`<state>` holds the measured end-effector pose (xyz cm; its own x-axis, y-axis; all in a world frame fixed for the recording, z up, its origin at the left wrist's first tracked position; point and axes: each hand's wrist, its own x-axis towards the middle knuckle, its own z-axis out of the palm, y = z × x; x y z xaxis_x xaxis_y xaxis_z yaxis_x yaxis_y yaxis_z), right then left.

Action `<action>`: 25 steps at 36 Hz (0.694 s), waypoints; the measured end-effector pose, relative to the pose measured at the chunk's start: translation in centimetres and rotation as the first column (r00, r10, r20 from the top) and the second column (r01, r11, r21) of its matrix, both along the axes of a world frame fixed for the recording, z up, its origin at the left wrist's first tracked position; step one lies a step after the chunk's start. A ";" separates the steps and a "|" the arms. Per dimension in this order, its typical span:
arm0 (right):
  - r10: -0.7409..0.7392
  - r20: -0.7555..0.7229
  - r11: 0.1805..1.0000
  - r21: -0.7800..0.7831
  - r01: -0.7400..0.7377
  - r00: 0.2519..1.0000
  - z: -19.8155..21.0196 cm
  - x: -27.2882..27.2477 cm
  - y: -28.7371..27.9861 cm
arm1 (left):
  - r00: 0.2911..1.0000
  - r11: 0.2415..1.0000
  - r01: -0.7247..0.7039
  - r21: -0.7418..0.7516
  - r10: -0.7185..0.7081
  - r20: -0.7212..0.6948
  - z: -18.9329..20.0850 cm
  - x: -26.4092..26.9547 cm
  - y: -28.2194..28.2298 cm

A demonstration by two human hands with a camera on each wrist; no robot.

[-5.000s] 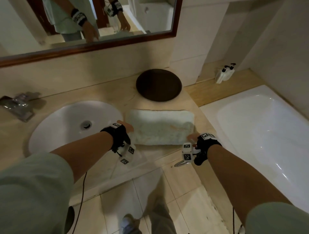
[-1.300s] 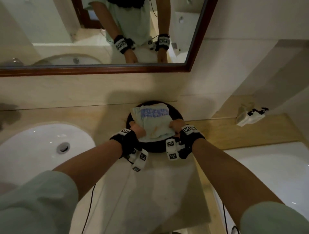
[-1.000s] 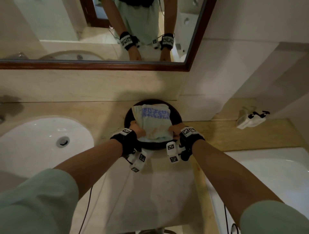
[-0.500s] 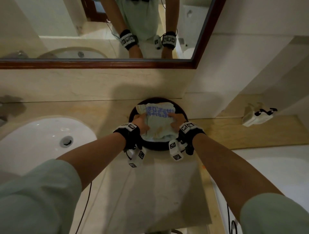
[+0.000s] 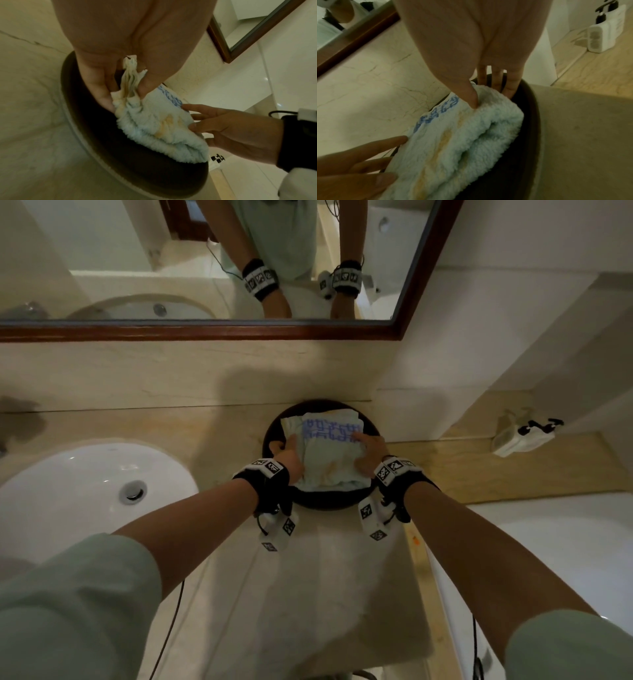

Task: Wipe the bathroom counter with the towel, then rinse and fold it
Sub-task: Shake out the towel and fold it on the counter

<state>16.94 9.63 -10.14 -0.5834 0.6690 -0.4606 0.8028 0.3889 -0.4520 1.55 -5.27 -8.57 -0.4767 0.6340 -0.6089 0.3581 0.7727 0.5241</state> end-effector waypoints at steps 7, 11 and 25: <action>0.236 0.081 0.970 0.043 -0.240 0.968 0.2 1.4 -0.4 | 0.986 0.986 0.107 -0.129 -0.122 -0.113 0.7 1.1 0.3; 0.323 0.230 0.932 0.091 -0.351 0.918 0.4 1.5 -1.2 | 0.900 0.938 0.320 -0.134 -0.345 -0.265 0.7 1.3 -0.2; 0.317 0.322 0.922 0.116 -0.370 0.892 -0.3 1.7 -2.0 | 0.901 0.924 0.352 -0.148 -0.377 -0.216 0.7 1.1 -0.7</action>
